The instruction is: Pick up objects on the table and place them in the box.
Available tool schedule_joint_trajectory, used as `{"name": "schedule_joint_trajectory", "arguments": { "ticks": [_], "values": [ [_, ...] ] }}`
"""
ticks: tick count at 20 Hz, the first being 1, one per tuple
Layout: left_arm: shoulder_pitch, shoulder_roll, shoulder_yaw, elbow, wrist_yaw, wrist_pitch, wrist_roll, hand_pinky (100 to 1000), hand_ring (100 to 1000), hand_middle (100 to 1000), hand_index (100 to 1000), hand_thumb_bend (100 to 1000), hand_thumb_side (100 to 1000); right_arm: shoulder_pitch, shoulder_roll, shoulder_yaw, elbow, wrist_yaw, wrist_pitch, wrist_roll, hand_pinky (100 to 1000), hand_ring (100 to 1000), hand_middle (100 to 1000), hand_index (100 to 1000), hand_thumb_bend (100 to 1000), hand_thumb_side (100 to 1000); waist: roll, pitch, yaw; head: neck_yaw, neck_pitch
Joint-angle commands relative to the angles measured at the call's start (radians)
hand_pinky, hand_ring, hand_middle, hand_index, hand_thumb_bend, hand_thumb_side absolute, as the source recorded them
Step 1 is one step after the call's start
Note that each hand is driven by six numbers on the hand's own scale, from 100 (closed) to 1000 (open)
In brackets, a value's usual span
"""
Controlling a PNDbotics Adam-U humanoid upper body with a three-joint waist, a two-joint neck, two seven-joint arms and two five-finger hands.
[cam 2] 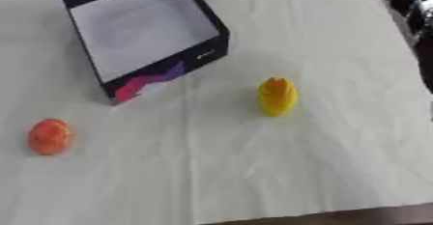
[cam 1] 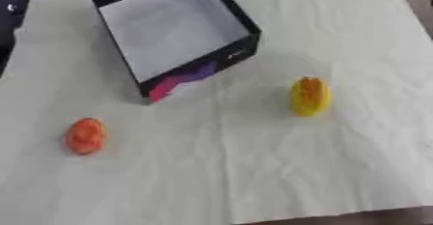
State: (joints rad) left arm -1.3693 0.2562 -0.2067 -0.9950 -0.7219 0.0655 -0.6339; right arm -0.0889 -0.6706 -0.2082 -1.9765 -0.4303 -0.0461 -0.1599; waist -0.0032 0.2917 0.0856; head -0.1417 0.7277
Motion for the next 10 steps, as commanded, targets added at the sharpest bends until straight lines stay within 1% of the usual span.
{"name": "schedule_joint_trajectory", "arguments": {
  "ticks": [1,5,6,7,9,10],
  "values": [
    [-0.007,-0.034,-0.004,0.032,-0.032,0.002,0.015,681,626,582,617,143,100,-0.013,-0.038,-0.020,-0.024,-0.019,0.002,-0.021,959,829,811,897,100,674,0.007,-0.041,-0.004,0.007,0.002],
    [0.024,-0.080,-0.003,0.091,-0.081,-0.004,0.034,681,629,587,623,167,100,-0.019,-0.039,-0.021,-0.024,-0.019,0.000,-0.025,959,830,811,896,100,673,0.006,-0.035,-0.010,0.008,-0.014],
    [0.030,-0.087,-0.003,0.103,-0.094,-0.006,0.040,682,632,589,626,184,100,-0.019,-0.038,-0.019,-0.024,-0.016,0.000,-0.024,960,829,810,896,100,663,0.006,-0.033,-0.011,0.009,-0.017],
    [0.035,-0.092,-0.005,0.116,-0.109,-0.008,0.045,684,636,592,631,201,100,-0.020,-0.037,-0.017,-0.024,-0.013,0.001,-0.022,960,829,810,896,100,678,0.006,-0.031,-0.012,0.010,-0.020],
    [0.044,-0.103,-0.005,0.135,-0.141,-0.014,0.058,688,640,597,636,221,100,-0.025,-0.035,-0.012,-0.024,-0.006,0.003,-0.017,960,829,810,896,100,679,0.007,-0.027,-0.014,0.013,-0.025],
    [0.047,-0.107,-0.005,0.143,-0.154,-0.017,0.065,693,646,603,643,246,100,-0.027,-0.034,-0.009,-0.024,-0.004,0.003,-0.015,960,829,810,896,100,678,0.007,-0.025,-0.016,0.015,-0.027]
  ]
}}
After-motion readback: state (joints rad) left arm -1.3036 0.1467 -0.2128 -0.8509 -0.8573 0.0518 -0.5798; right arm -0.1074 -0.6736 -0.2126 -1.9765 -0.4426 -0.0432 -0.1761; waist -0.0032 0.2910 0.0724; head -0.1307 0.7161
